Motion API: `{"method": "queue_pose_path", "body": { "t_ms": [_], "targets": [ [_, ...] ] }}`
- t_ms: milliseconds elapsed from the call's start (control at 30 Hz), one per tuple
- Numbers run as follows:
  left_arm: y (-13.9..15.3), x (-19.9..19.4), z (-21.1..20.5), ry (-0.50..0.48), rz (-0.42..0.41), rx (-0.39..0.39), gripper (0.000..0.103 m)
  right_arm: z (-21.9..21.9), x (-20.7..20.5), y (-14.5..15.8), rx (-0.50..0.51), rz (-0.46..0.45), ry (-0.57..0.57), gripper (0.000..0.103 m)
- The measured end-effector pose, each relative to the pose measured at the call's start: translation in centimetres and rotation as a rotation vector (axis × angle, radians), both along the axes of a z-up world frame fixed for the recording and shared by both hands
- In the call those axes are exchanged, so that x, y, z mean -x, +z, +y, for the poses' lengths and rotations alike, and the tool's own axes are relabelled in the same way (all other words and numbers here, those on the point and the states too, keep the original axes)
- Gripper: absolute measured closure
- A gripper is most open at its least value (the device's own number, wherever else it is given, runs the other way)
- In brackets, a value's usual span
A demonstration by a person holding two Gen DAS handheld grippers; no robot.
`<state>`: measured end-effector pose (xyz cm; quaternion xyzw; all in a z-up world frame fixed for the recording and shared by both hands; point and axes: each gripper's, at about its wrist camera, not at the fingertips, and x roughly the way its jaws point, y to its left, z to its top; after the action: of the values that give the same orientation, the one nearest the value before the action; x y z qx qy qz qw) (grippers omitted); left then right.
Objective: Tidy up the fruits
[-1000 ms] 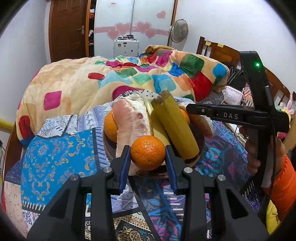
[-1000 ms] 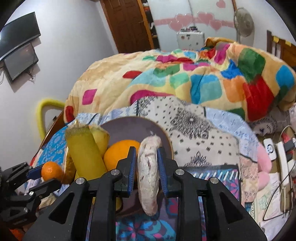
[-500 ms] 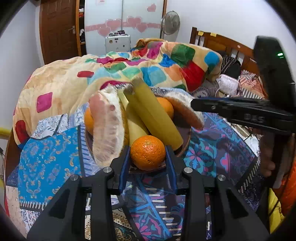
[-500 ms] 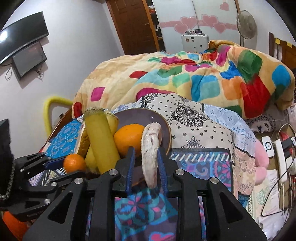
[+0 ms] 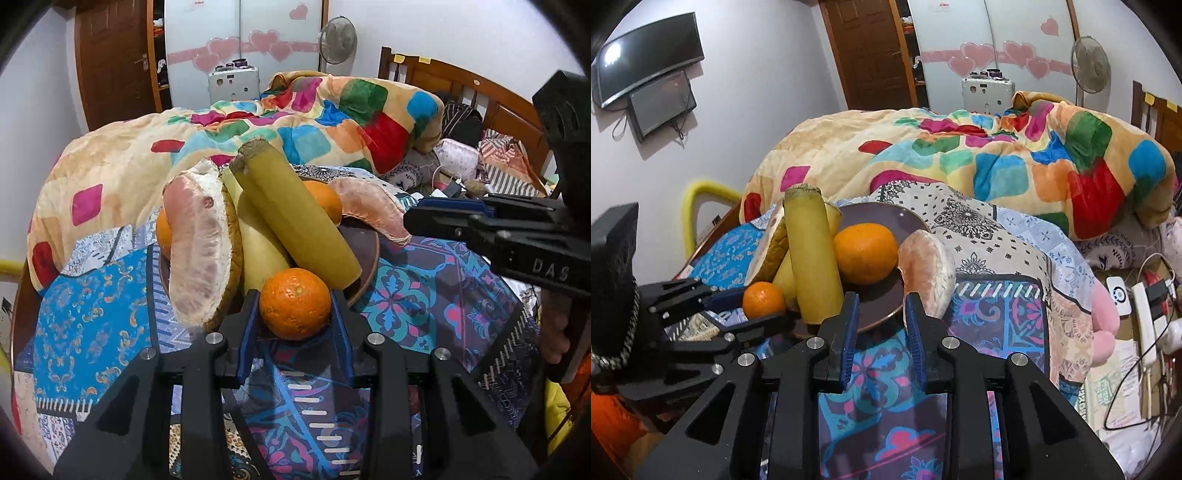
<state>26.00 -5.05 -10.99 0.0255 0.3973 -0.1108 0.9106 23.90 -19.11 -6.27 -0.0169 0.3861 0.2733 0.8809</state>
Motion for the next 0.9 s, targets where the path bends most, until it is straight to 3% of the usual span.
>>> {"method": "queue_pose_path", "body": {
  "t_ms": [233,367,467,700,900],
  "targets": [
    [-0.9,-0.4,-0.3,0.016,0.019,-0.055,0.06,0.1,0.9,0.2,0.004,-0.015,0.016,0.08],
    [-1.1,-0.6,0.8,0.023,0.039,0.017,0.057,0.1,1.3,0.0,0.009,-0.013,0.023,0.079],
    [-1.0,-0.2,1.0,0.021,0.037,0.021,0.057,0.0,1.4,-0.2,0.009,-0.008,0.024,0.079],
    [1.4,2.9,2.4,0.028,-0.018,0.03,0.057,0.5,2.3,-0.4,0.019,0.005,0.045,0.079],
    [3.4,6.1,6.5,0.086,-0.047,0.04,0.057,3.6,3.8,-0.6,0.043,0.011,0.131,0.079]
  ]
}}
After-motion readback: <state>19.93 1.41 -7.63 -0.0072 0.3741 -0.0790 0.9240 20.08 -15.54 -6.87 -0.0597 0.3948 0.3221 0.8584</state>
